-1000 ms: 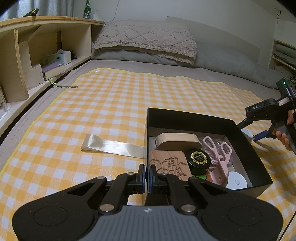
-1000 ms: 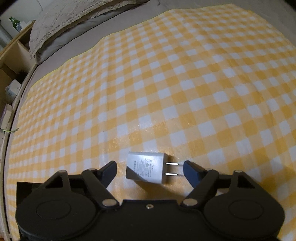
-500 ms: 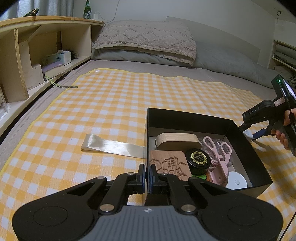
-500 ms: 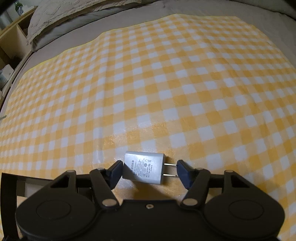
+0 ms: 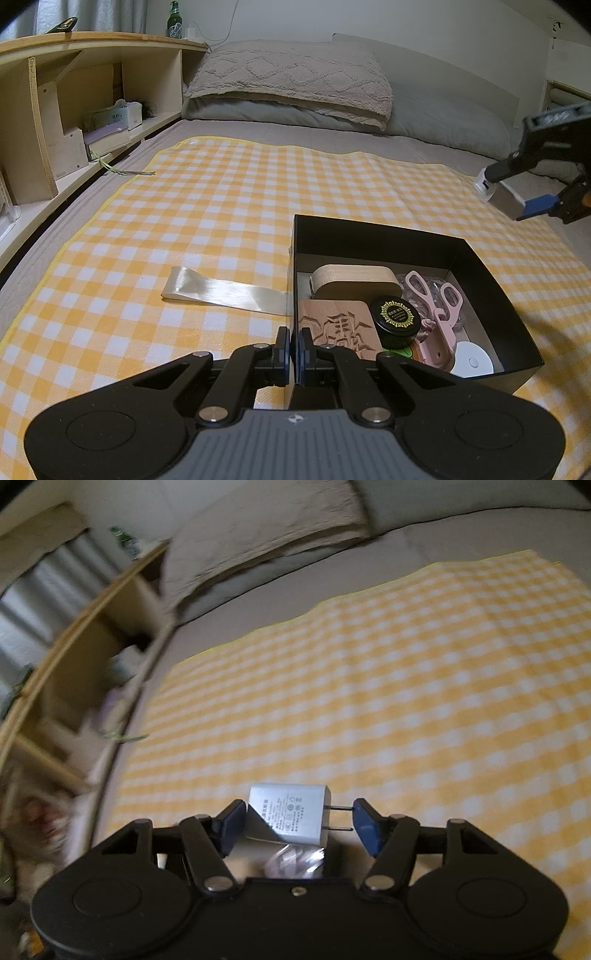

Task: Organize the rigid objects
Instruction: 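Carry the charger plug into the black box and release it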

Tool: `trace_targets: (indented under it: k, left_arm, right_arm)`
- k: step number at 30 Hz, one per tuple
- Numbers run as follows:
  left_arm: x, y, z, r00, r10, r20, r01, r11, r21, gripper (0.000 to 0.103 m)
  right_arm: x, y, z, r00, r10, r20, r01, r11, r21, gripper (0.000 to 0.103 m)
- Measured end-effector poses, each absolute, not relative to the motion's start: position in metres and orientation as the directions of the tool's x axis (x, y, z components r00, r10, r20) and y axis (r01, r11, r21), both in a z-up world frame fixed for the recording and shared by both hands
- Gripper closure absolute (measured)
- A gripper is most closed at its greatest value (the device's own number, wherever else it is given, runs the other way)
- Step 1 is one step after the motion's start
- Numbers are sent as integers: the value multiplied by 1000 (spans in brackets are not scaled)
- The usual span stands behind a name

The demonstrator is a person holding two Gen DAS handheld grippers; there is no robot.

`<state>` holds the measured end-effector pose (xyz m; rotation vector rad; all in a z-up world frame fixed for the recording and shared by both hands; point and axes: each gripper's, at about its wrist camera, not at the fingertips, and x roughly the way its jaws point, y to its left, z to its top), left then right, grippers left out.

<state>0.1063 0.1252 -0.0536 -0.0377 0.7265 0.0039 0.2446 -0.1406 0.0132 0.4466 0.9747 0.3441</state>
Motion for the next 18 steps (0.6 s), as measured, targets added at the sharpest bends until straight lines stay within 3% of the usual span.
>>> trace_targets:
  k: [7, 18]
  left_arm:
    - [107, 126, -54, 748, -9, -664, -16, 999, -32, 98]
    - [108, 127, -54, 747, -12, -664, -17, 999, -38, 98]
  right_arm:
    - [207, -97, 4, 352, 585, -731, -152, 806, 572, 38]
    - [199, -55, -46, 183, 556, -811, -133, 831, 540, 38]
